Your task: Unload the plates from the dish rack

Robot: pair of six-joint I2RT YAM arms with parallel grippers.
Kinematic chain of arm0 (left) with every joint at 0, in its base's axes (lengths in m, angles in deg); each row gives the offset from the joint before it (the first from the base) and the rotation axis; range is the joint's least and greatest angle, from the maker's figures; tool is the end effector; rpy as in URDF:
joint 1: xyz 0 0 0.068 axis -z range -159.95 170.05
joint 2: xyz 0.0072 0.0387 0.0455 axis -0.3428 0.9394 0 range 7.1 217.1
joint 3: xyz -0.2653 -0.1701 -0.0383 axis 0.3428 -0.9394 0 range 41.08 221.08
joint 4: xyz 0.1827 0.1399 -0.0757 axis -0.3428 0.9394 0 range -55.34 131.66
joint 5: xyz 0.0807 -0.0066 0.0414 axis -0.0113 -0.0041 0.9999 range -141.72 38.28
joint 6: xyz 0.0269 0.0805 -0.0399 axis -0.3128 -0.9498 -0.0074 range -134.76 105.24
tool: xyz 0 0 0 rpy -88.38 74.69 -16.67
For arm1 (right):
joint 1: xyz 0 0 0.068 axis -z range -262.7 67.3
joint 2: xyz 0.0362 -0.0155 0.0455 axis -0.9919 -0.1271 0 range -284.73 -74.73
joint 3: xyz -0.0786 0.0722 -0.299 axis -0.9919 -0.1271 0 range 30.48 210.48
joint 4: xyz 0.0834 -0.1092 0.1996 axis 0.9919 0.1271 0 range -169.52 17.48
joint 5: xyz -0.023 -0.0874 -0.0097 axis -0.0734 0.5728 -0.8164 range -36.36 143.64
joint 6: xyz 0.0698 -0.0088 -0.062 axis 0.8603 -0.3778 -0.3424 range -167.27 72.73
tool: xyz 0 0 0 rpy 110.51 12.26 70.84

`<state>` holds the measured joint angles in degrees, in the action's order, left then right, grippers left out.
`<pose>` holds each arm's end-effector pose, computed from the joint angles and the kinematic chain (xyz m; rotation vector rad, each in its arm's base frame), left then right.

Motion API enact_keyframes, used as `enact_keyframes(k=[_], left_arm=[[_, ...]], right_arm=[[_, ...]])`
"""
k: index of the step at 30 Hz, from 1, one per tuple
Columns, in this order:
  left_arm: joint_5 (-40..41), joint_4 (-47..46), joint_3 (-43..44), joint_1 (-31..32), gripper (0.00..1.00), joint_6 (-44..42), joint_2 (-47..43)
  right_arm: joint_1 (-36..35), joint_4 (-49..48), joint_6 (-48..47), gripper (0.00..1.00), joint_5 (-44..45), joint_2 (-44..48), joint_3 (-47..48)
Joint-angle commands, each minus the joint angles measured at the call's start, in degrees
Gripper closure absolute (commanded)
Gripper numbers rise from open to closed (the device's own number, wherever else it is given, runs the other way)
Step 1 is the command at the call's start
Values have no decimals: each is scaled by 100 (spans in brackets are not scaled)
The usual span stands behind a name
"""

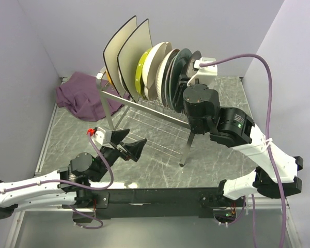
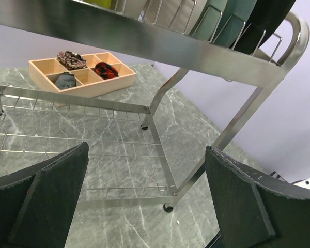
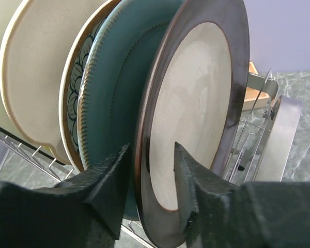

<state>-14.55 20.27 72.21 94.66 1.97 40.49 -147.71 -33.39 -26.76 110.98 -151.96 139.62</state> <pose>0.0827 -0.1081 0.3648 0.1613 1.4518 -0.8774 0.1601 0.1750 0.5559 0.0238 1.7077 0.1993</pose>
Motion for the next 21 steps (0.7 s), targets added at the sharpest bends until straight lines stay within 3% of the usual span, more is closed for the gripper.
enact_keyframes(k=[1, 13, 16, 17, 18, 21], left_arm=[[-8, -266, 59, 36, 0, -82, 89], [-25, -310, 59, 27, 1, -91, 168], [1, -292, 77, 27, 1, -100, 186], [1, -283, 77, 27, 1, -100, 194], [-8, -283, 77, 27, 1, -100, 186], [-8, -283, 68, 27, 1, -100, 159]], right_arm=[[50, -192, 49, 59, -48, 138, -51], [288, -570, 58, 67, -259, 446, -596], [287, -666, -38, 82, -276, 472, -613], [287, -728, -91, 95, -267, 498, -640], [287, -737, -109, 100, -259, 499, -640], [287, -807, -161, 100, -162, 551, -649]])
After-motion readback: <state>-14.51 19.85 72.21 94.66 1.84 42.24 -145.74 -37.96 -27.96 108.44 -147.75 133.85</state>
